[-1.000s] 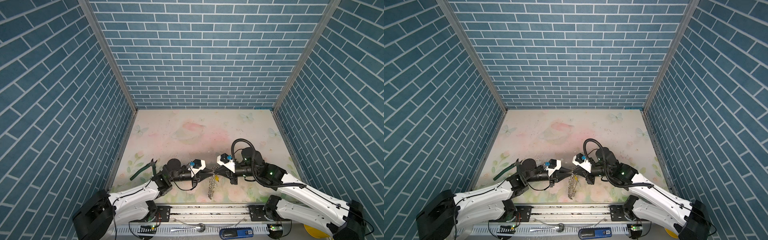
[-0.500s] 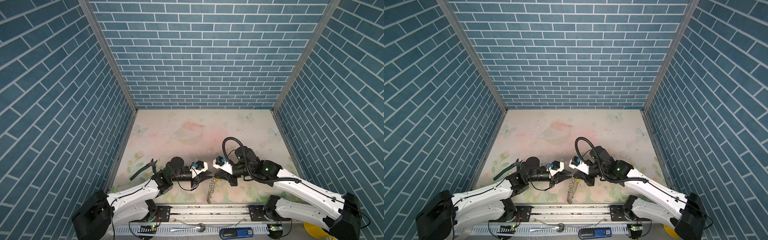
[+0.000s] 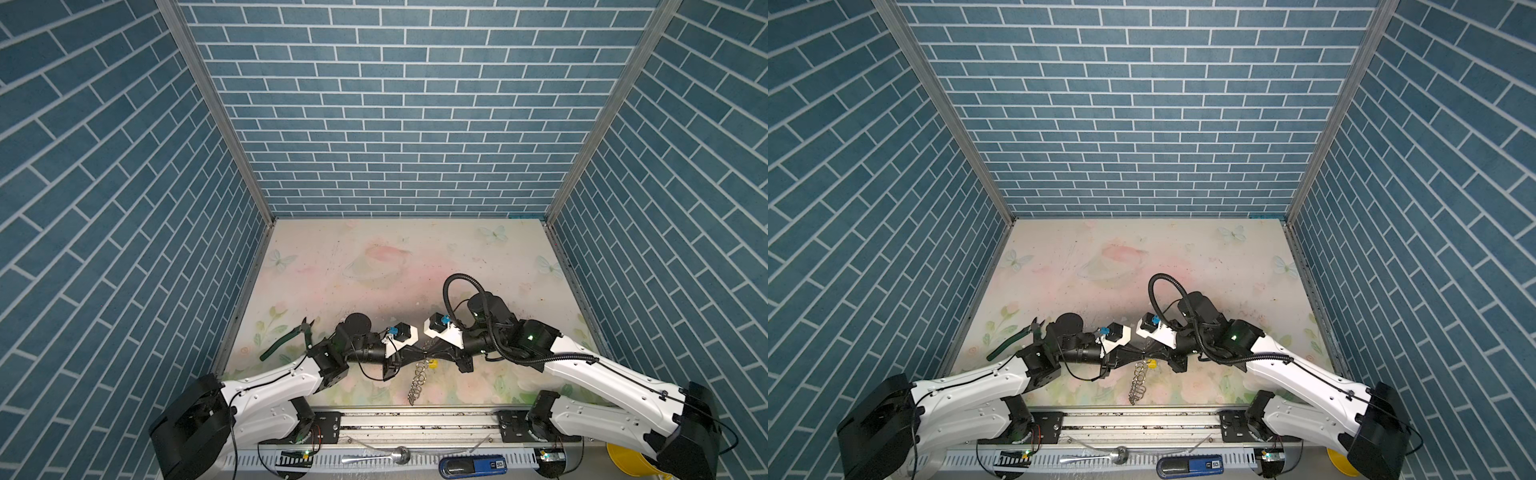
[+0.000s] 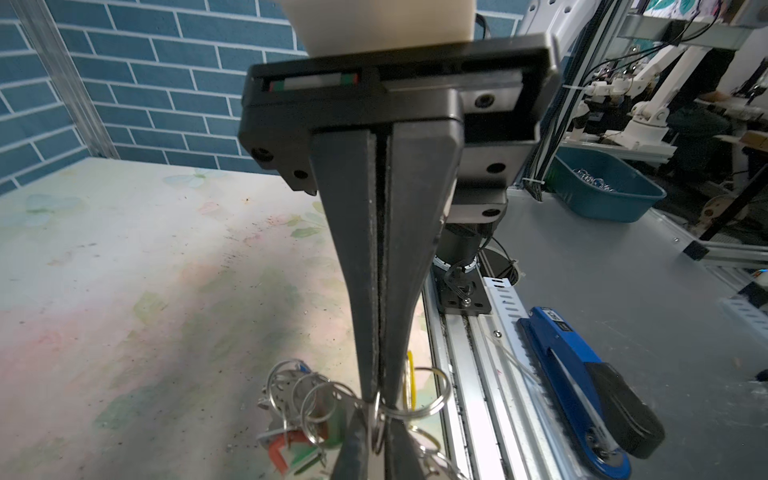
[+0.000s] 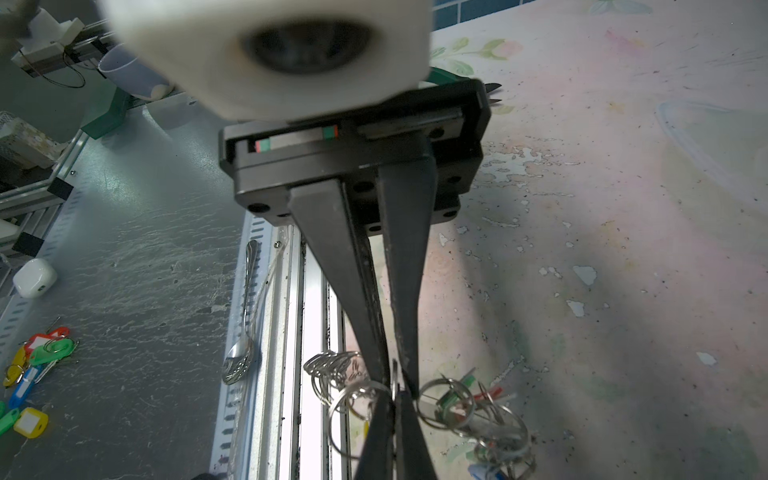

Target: Put the keys on the keyring

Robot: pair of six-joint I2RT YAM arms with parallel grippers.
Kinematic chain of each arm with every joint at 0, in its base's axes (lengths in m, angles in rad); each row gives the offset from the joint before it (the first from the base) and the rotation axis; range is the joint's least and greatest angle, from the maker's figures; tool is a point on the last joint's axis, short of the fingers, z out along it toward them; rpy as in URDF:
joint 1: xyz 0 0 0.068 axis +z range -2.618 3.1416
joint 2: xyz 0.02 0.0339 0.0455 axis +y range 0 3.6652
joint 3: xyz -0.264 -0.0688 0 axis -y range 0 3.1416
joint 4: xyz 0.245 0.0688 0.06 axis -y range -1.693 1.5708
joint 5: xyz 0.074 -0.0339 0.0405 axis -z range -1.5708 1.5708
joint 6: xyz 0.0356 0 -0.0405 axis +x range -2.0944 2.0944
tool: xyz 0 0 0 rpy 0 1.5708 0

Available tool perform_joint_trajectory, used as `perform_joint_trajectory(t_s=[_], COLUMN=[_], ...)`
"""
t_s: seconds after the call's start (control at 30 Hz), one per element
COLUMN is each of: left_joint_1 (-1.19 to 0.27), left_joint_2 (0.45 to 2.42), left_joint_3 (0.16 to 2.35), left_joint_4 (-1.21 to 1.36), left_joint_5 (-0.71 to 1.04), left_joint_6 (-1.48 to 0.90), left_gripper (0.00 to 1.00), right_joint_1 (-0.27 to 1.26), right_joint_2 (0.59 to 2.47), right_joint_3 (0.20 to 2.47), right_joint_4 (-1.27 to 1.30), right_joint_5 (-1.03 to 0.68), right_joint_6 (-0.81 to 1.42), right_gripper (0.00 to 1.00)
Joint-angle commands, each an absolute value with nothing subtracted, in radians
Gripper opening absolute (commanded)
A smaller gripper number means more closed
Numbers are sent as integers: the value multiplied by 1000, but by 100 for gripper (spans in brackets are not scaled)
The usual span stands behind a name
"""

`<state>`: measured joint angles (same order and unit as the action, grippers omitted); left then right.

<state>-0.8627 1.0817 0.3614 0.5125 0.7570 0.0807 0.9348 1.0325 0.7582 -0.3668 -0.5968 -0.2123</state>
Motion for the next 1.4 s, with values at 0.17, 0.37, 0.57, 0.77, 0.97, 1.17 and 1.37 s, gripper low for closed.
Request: perform_joint_trajectory(t_s=[0.17,0.37,0.57,0.77,0.97,1.17,1.37], left_joint_1=[-867,-867,-867,-867,-866,-867,-867], left_joint_2=[1086,1068,1068,1074,1083,1094,1096], left_joint_3=[393,368,345,335,322,321,319], left_joint_4=[565,597,673,735,791,810,813], left_joint_5=[689,564,516,470,480,505,521], left_joint_6=[52,31,7,-29,-49,-54,-53], left_gripper=[0,0,0,0,0,0,0], right_joint_1=[941,941,945,946,946,949,948], right_joint_2=[1002,885,898,907,922,936,936], right_joint_3=[771,696,656,607,568,558,565], right_joint_4=[-327,-288,-214,-122,-45,-30,-57], right_joint_5=[-563,-354,-361,-388,-383,-334,-316], right_joint_6=[-241,-202,-154,-121,-85,-85,-97], right_gripper=[11,24,22,21,34,33,24])
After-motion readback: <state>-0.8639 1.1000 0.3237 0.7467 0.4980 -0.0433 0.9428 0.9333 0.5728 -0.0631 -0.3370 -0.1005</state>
